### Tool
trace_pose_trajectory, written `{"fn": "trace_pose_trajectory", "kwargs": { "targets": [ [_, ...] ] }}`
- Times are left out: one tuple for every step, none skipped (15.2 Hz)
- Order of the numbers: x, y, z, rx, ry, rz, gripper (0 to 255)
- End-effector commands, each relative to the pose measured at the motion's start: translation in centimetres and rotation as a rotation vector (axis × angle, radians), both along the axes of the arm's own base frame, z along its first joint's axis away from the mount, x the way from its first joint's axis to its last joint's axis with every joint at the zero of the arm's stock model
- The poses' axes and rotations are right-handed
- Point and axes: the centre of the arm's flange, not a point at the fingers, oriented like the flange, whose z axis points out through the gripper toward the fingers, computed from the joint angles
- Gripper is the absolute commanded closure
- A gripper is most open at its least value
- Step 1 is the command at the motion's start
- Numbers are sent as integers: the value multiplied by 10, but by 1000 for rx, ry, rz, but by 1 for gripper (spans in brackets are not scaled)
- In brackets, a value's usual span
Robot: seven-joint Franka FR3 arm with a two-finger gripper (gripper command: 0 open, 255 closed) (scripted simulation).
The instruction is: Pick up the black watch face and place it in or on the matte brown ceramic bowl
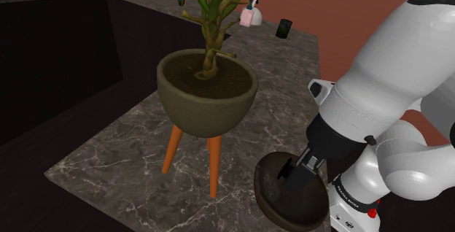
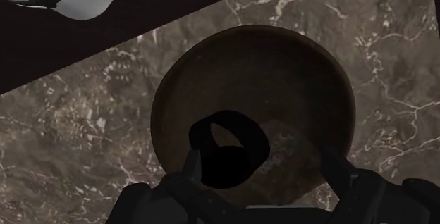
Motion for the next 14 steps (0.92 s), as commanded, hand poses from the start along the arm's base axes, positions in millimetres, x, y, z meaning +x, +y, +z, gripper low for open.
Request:
{"fn": "trace_pose_trajectory", "kwargs": {
  "targets": [
    [0,0,0,0,0,0,0],
    [0,0,0,0,0,0,0],
    [0,0,13,0,0,0,0],
    [-1,-1,26,0,0,0,0],
    [-1,-1,40,0,0,0,0],
    [-2,-1,50,0,0,0,0],
    [-2,-1,50,0,0,0,0],
    [-2,-1,50,0,0,0,0],
    [-2,-1,50,0,0,0,0],
    [-2,-1,50,0,0,0,0],
    [-2,-1,50,0,0,0,0],
    [-2,-1,50,0,0,0,0],
    [-2,-1,50,0,0,0,0],
    [-2,-1,50,0,0,0,0]
  ]
}}
